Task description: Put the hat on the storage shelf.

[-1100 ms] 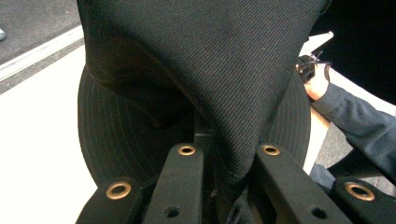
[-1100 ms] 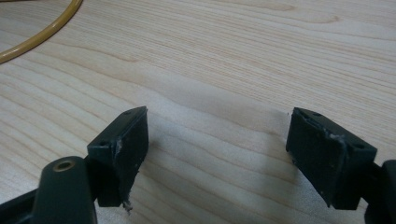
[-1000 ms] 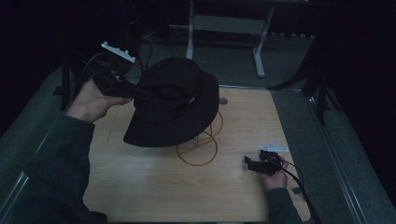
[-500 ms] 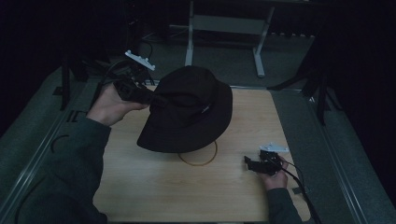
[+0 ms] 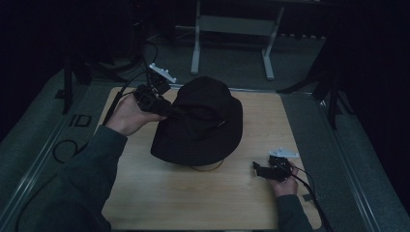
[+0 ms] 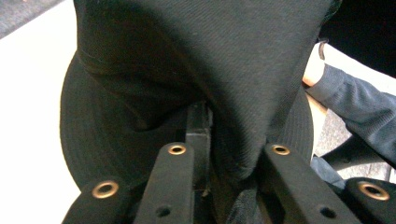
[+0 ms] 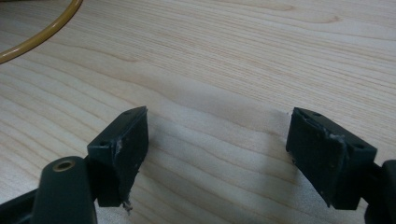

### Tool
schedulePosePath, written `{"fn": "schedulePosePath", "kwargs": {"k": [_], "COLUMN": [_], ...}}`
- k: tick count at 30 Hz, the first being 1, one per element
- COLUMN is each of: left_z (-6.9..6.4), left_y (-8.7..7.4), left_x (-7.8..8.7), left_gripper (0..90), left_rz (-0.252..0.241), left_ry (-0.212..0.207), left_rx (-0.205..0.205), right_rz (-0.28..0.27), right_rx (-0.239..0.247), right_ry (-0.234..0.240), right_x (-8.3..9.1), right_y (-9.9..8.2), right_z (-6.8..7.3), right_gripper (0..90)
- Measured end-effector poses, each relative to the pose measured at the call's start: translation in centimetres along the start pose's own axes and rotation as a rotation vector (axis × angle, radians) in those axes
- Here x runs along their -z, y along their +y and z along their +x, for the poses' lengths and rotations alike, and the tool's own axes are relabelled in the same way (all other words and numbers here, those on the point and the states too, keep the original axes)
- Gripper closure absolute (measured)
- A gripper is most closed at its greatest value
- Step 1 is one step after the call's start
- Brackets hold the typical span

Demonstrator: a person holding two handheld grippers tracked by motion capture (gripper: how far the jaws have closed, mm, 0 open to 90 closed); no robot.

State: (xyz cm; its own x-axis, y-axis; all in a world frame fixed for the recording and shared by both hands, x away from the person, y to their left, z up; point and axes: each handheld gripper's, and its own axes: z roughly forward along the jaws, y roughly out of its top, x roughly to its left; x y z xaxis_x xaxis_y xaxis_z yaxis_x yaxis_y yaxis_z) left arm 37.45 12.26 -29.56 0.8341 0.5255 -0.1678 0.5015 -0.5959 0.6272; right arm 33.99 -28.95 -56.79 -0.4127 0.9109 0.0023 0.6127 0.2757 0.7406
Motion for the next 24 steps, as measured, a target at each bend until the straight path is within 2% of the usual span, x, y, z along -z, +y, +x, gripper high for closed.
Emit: {"fn": "schedulePosePath", "kwargs": {"k": [6,9,13,18,24], "left_z": [0.1,0.2,0.8,1.1,1.6], "left_y": [-0.2,-0.6,-1.2,-1.8,-2.6], "left_x": [-0.9,-1.0,-0.1,1.0,1.8], "left_gripper": [61.8,54.4,51.5,46.8,46.1], "left_rz": [0.025,0.039,-0.001,-0.030,-0.055], "left_ry": [0.004,0.030,0.025,0.042,0.065], "left_rx": [0.017,0.016,0.038,0.056,0.079], "right_rz": [0.000,0.000,0.000,0.000,0.000], "right_rx": [0.000,0.000,0.000,0.000,0.001], "right_ry": [0.000,0.001,0.001,0.001,0.000], "right_x": [0.0,0.0,0.0,0.0,0.0], "right_y": [0.0,0.0,0.0,0.0,0.0], "right_z": [0.0,0.0,0.0,0.0,0.0], "right_gripper": [20.8,20.8,20.8,20.8,20.8]}}
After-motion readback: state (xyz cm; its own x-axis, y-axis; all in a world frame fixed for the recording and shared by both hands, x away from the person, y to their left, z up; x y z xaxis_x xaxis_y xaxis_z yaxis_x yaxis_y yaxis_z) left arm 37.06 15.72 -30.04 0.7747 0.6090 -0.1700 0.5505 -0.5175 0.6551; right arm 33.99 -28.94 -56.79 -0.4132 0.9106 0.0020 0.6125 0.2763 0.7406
